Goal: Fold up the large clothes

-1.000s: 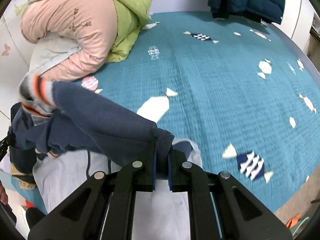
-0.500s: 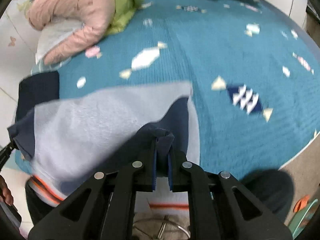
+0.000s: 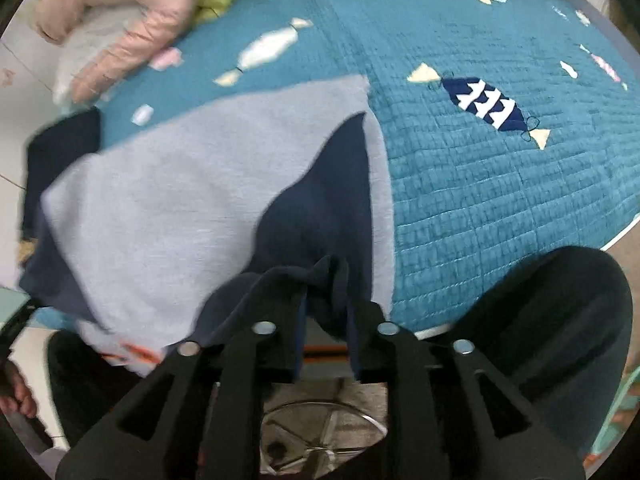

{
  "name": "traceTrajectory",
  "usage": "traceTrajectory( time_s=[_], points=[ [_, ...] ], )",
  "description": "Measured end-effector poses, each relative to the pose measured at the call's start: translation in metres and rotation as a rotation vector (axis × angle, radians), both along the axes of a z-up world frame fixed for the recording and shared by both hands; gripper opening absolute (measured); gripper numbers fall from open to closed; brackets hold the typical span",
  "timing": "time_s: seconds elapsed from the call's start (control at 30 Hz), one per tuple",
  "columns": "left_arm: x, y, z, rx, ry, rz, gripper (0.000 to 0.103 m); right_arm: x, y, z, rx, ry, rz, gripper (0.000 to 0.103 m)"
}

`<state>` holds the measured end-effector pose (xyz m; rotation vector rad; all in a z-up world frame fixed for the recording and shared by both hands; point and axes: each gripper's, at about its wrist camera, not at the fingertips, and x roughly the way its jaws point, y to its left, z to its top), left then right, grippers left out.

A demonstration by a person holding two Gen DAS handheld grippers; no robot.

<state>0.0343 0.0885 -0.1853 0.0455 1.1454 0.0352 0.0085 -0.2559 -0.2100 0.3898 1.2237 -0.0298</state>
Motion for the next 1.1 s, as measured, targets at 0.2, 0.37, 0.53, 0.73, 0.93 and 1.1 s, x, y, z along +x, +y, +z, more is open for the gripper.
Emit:
traceTrajectory(
  time_s=[0.2, 0.37, 0.53, 0.73, 0.93, 1.1],
  points=[
    [-0.022, -0.015, 0.032, -0.012, -0.028, -0.089, 0.006, -0.028, -0.017, 0.037, -0.068, -0.058, -0.047, 0.042],
    [-0.009, -0.038, 0.026, -0.029, -0.064, -0.154, 0.030, -0.006, 0.002, 0.040, -0.127, -0.066, 0.053, 0.040],
    [0.022, -0.040, 0.002, -0.066, -0.056, -0.107, 0.028, 0.033, 0.046, 0.022, -0.104, -0.026, 0.169, 0.018],
    [0.041, -0.001, -0.074, 0.003, 0.138, 0.053, 0.001, 0.038, 0.071, -0.057, -0.176, 0.244, 0.156, 0.008],
    [0.009, 0.034, -0.094, -0.074, 0.172, 0.111, 0.000, 0.022, 0.059, -0.065, -0.210, 0.266, 0.088, 0.002],
    [0.010, 0.040, -0.053, -0.206, 0.136, 0.085, 0.004, 0.020, 0.041, -0.039, -0.114, 0.227, 0.039, 0.004]
  ],
)
